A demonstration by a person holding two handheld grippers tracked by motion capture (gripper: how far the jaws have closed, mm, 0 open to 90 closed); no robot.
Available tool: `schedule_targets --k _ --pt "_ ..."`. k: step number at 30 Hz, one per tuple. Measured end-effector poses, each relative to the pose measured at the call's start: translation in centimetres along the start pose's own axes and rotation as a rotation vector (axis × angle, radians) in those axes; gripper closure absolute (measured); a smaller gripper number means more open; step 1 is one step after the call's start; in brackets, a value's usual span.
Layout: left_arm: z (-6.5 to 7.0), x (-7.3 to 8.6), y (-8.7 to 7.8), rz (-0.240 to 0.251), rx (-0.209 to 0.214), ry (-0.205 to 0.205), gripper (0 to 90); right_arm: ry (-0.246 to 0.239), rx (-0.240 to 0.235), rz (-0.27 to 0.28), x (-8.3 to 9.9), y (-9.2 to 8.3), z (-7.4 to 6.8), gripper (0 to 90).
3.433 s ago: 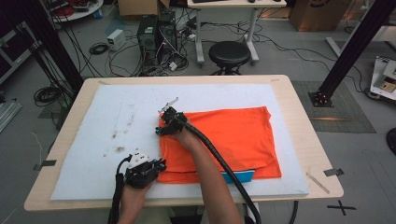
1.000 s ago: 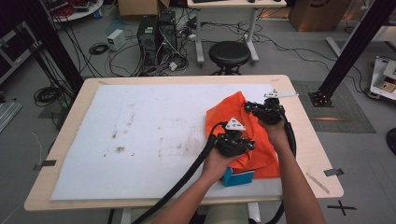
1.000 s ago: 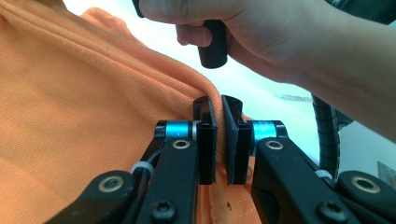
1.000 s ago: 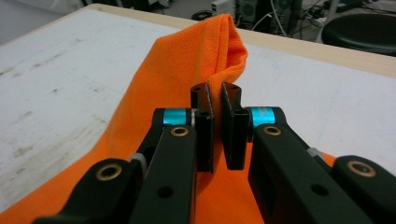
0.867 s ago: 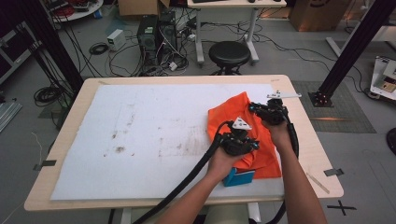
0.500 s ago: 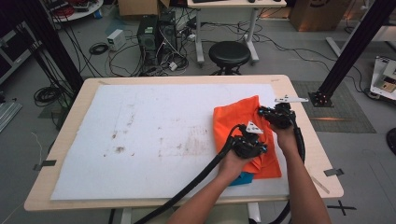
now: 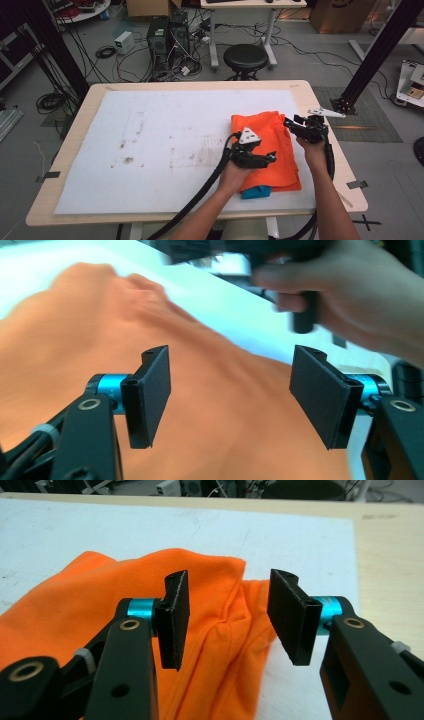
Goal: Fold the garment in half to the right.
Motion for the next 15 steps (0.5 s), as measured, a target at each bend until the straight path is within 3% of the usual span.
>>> schedule_targets --k 3,6,8,10,13,15 --pt "-1.8 0.4 -2.2 0.046 -0.038 0.011 24.1 -0.004 -0.005 0.032 0.1 -1.2 -0.1 52.6" --pt "-3.5 0.8 -4.6 0.076 -0.076 0.016 24.1 -0.027 0.006 0.037 1.0 -2.2 -0.1 52.6" --pt "-4.5 1.2 -6.0 0.094 -0.096 0.014 24.1 -0.016 -0.002 0.034 2.1 -3.0 -0.1 51.9" --pt "-5.5 1.8 -7.4 0.096 -0.117 0.015 24.1 -0.008 -0.007 0.014 3.1 -3.5 -0.3 49.7" --pt "-6.5 2.2 -9.2 0.117 -0.153 0.026 24.1 -0.039 -0.011 -0.038 4.8 -4.1 -1.0 53.1" --pt "-7.3 2.5 -10.5 0.132 -0.177 0.031 24.1 -0.09 -0.007 -0.05 5.9 -4.7 -1.7 56.5"
Point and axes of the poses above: each handheld gripper's, and its own axes: y roughly forward along the jaws, x roughly out of its underside, z roughly to its right, the point moved 9 cm from there along y, roughly forward along the jaws, and after that the axes turned 7 degrees about x, right-handed, at the moved point
